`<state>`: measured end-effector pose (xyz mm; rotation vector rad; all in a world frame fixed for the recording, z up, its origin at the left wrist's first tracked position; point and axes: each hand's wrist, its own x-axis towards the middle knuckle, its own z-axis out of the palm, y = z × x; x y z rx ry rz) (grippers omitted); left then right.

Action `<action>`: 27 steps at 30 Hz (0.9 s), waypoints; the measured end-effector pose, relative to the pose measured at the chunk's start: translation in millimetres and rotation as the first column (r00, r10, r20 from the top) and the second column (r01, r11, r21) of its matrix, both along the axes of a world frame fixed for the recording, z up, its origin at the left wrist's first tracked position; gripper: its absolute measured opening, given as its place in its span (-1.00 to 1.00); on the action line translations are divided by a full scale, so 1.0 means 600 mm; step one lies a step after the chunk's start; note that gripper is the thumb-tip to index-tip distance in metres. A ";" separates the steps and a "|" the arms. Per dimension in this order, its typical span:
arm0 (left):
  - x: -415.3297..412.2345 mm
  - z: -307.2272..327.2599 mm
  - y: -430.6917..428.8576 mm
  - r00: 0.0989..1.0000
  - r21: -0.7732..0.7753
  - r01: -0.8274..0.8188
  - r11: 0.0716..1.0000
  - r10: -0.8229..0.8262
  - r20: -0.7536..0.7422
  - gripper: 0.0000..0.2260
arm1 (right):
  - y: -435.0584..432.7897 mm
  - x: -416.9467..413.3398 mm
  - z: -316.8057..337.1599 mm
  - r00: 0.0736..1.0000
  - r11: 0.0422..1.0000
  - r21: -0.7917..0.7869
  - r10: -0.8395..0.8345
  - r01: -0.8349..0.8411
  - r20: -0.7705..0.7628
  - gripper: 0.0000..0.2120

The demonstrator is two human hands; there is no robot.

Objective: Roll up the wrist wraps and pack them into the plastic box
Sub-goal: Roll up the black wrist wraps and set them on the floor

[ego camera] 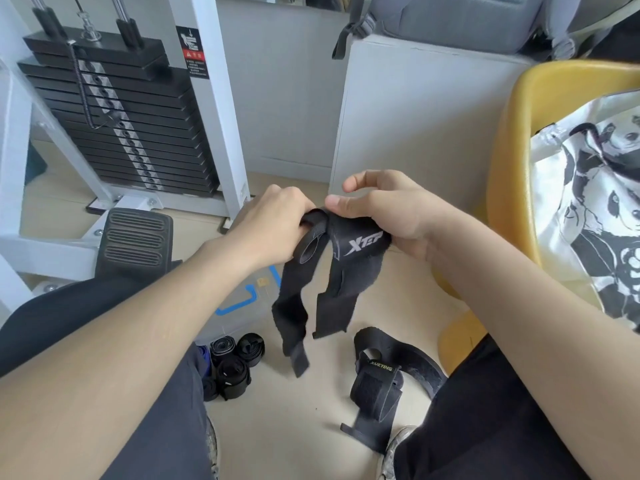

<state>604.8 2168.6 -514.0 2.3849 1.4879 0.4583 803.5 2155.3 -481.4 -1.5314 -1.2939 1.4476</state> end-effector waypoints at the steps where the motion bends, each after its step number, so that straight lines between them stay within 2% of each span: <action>1: 0.001 0.000 -0.001 0.997 -0.002 0.038 0.999 -0.038 0.069 -0.72 | -0.002 0.002 0.002 0.999 1.000 0.014 -0.004 0.005 -0.034 -0.61; 4: 0.003 0.001 -0.003 0.954 0.046 0.136 0.990 -0.143 0.265 -0.60 | -0.003 0.005 0.003 0.992 0.999 0.028 -0.019 0.023 -0.128 -0.64; 6: 0.003 0.003 -0.003 0.960 0.091 0.123 0.988 -0.142 0.242 -0.58 | -0.002 0.008 0.004 0.989 1.000 -0.003 -0.023 0.023 -0.149 -0.61; 8: 0.002 0.003 -0.004 0.972 0.091 0.075 0.993 -0.094 0.217 -0.57 | -0.001 0.012 0.005 0.995 0.998 -0.065 -0.001 -0.005 -0.100 -0.56; 10: 0.000 0.002 -0.004 0.971 0.039 -0.004 0.999 -0.006 0.239 -0.54 | -0.004 0.018 0.005 0.998 0.985 -0.159 0.064 -0.067 -0.026 -0.49; 12: -0.003 0.002 -0.003 0.962 -0.027 -0.075 0.997 0.080 0.260 -0.53 | -0.010 0.023 0.007 0.986 0.963 -0.217 0.168 -0.159 0.022 -0.55; 14: -0.005 -0.005 -0.001 0.966 -0.095 -0.102 0.990 0.121 0.229 -0.60 | -0.014 0.028 0.008 0.983 0.968 -0.179 0.183 -0.177 0.021 -0.60; 16: -0.002 -0.014 -0.004 0.954 -0.234 -0.117 0.965 0.175 0.245 -0.62 | -0.014 0.033 0.009 0.992 0.989 -0.079 0.121 -0.125 -0.047 -0.59; 19: 0.006 -0.027 -0.011 0.868 -0.518 -0.133 0.845 0.352 0.351 -0.72 | -0.017 0.041 0.016 0.974 0.992 0.020 0.126 -0.125 -0.187 -0.57; 22: 0.010 -0.041 -0.014 0.812 -0.699 -0.137 0.702 0.484 0.326 -0.80 | -0.021 0.051 0.020 0.951 0.988 0.116 0.127 -0.098 -0.282 -0.65; 25: 0.015 -0.054 -0.023 0.831 -0.820 -0.102 0.563 0.501 0.241 -0.80 | -0.027 0.056 0.020 0.934 0.974 0.217 0.133 -0.062 -0.331 -0.69; 27: 0.020 -0.062 -0.030 0.850 -0.884 -0.089 0.458 0.497 0.172 -0.75 | -0.033 0.054 0.020 0.947 0.954 0.293 0.151 -0.064 -0.285 -0.69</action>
